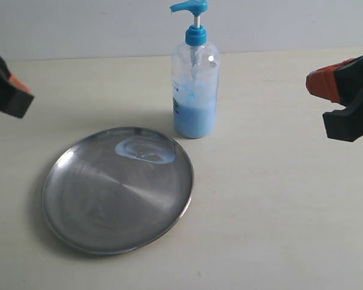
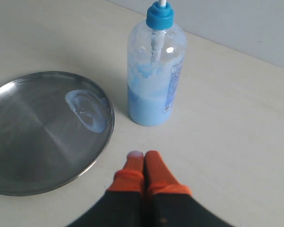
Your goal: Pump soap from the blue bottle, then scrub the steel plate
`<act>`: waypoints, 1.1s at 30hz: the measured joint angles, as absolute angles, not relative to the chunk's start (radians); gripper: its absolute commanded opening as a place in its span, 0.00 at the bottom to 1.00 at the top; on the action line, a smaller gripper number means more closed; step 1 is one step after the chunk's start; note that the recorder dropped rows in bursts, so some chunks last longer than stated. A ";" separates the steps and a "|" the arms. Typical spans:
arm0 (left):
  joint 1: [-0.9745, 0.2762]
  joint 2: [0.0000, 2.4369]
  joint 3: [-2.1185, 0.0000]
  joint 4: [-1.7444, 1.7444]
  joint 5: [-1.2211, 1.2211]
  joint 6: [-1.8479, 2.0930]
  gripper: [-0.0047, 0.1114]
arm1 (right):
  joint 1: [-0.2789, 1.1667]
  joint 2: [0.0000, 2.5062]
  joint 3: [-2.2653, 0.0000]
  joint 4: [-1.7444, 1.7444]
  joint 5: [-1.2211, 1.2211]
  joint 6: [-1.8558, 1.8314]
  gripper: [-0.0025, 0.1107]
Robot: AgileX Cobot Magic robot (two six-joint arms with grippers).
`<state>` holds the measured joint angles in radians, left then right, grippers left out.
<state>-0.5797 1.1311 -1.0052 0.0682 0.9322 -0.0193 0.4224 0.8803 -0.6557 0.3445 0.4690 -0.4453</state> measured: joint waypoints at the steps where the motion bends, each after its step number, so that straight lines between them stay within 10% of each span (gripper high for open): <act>1: -0.580 1.092 -0.982 0.070 0.927 -0.019 0.04 | 0.422 0.880 -0.656 0.344 0.469 -0.445 0.02; 16: -0.580 0.539 -0.864 0.045 0.803 -0.082 0.04 | 0.422 0.880 -0.656 0.344 0.469 -0.445 0.02; 33: -0.580 0.445 -0.864 0.043 0.719 -0.086 0.04 | 0.422 0.880 -0.656 0.344 0.471 -0.445 0.02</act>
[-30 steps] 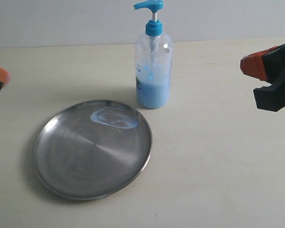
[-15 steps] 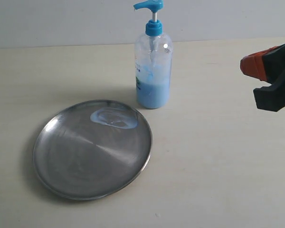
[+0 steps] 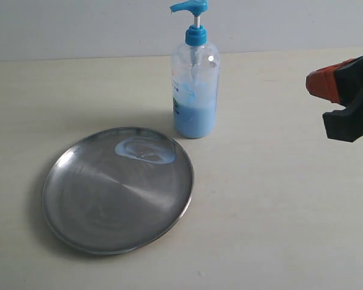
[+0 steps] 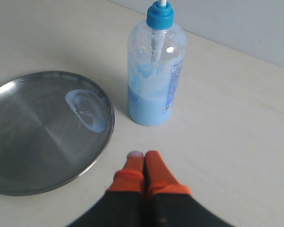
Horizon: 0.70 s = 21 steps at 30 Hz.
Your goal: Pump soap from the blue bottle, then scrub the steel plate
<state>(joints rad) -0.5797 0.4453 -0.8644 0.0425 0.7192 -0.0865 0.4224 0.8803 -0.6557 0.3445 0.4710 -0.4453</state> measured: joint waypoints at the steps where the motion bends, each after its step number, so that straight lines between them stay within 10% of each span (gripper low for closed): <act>1: -0.580 0.445 -0.864 0.043 0.719 -0.086 0.04 | 0.422 0.880 -0.656 0.344 0.471 -0.445 0.02; 21: -0.580 0.434 -0.834 0.064 0.719 -0.085 0.04 | 0.422 0.880 -0.656 0.344 0.471 -0.445 0.02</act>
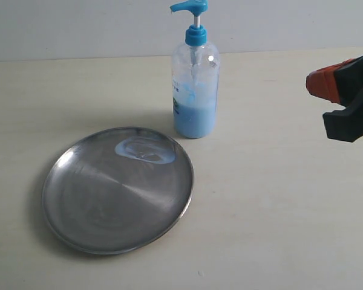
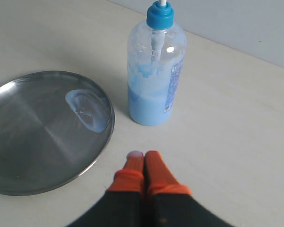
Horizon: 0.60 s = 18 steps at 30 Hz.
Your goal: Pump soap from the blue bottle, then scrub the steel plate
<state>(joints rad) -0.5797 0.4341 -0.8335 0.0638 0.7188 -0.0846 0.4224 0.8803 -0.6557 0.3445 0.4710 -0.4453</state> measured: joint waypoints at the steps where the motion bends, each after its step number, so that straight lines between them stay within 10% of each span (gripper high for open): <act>1: -0.576 0.425 -0.821 0.072 0.710 -0.085 0.04 | 0.422 0.880 -0.656 0.344 0.471 -0.445 0.02; 18: -0.277 0.161 -0.397 0.095 0.355 -0.148 0.04 | 0.422 0.880 -0.656 0.344 0.473 -0.445 0.02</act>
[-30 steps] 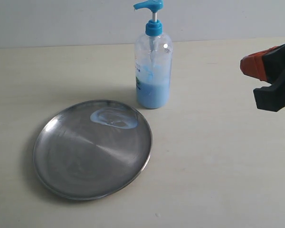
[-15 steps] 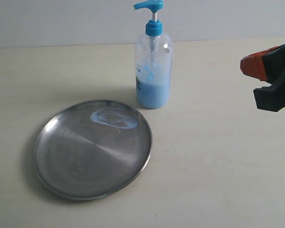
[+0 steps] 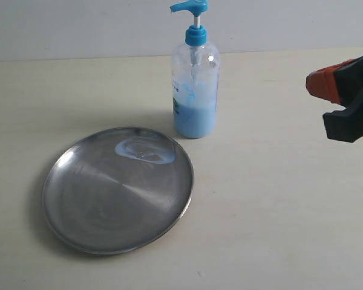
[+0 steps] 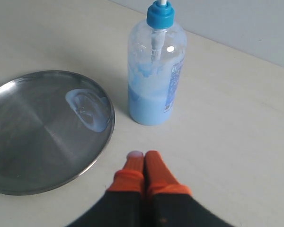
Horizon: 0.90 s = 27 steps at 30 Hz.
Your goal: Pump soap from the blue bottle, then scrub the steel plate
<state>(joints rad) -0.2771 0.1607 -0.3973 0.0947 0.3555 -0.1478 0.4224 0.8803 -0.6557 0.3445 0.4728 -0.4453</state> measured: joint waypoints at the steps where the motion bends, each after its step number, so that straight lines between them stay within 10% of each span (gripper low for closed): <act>1: -0.258 0.144 -0.370 0.095 0.342 -0.155 0.04 | 0.422 0.880 -0.656 0.344 0.473 -0.445 0.02; 27: -0.031 0.005 -0.003 0.095 0.253 -0.224 0.04 | 0.422 0.880 -0.656 0.344 0.473 -0.445 0.02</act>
